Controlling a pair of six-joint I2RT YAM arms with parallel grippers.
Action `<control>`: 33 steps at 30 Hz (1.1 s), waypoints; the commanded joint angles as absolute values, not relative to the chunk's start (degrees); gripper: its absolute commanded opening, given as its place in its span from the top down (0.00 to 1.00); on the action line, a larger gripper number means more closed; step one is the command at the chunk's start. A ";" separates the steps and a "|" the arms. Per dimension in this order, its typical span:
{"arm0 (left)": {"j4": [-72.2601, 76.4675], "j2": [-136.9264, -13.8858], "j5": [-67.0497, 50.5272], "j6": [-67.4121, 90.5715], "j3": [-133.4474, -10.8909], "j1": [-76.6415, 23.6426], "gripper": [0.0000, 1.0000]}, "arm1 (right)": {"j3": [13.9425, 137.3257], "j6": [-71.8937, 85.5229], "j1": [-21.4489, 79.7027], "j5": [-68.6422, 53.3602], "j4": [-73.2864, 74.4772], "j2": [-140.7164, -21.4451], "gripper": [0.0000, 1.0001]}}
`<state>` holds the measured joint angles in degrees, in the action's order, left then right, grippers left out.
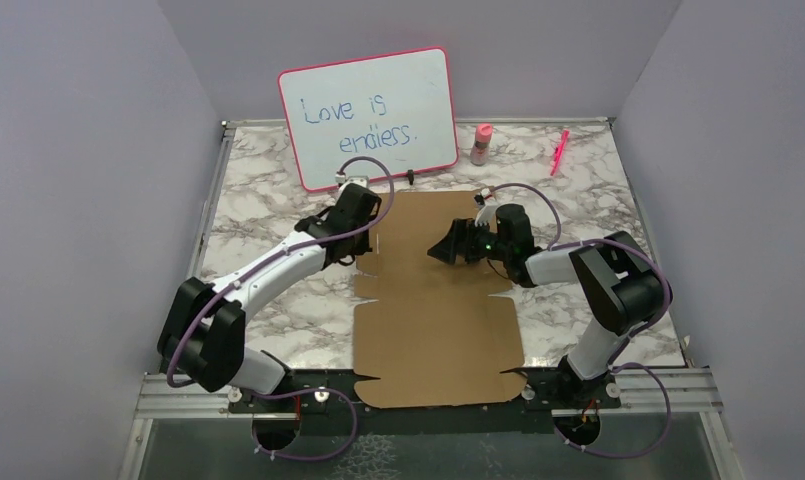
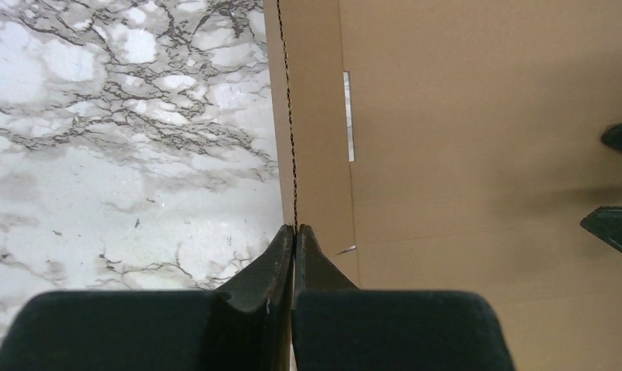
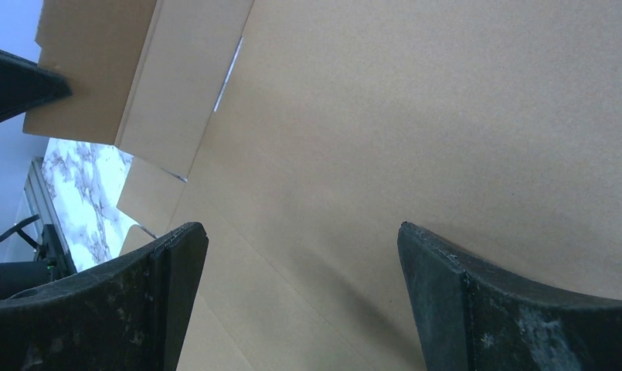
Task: Fold the paper box
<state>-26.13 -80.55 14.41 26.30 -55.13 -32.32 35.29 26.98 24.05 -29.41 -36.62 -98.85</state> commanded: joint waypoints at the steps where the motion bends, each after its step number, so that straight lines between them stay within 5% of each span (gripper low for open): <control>1: -30.11 -84.42 19.45 26.53 -59.45 -37.46 0.99 | 34.78 27.07 24.61 -27.52 -37.27 -100.58 0.00; 33: -41.13 -104.34 31.37 26.19 -80.38 -56.00 0.81 | 34.08 27.95 24.66 -24.44 -36.93 -99.83 0.00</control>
<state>-39.57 -102.21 33.10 26.04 -78.32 -53.93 35.22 27.66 24.32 -27.24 -37.26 -99.00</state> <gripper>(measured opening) 0.171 0.998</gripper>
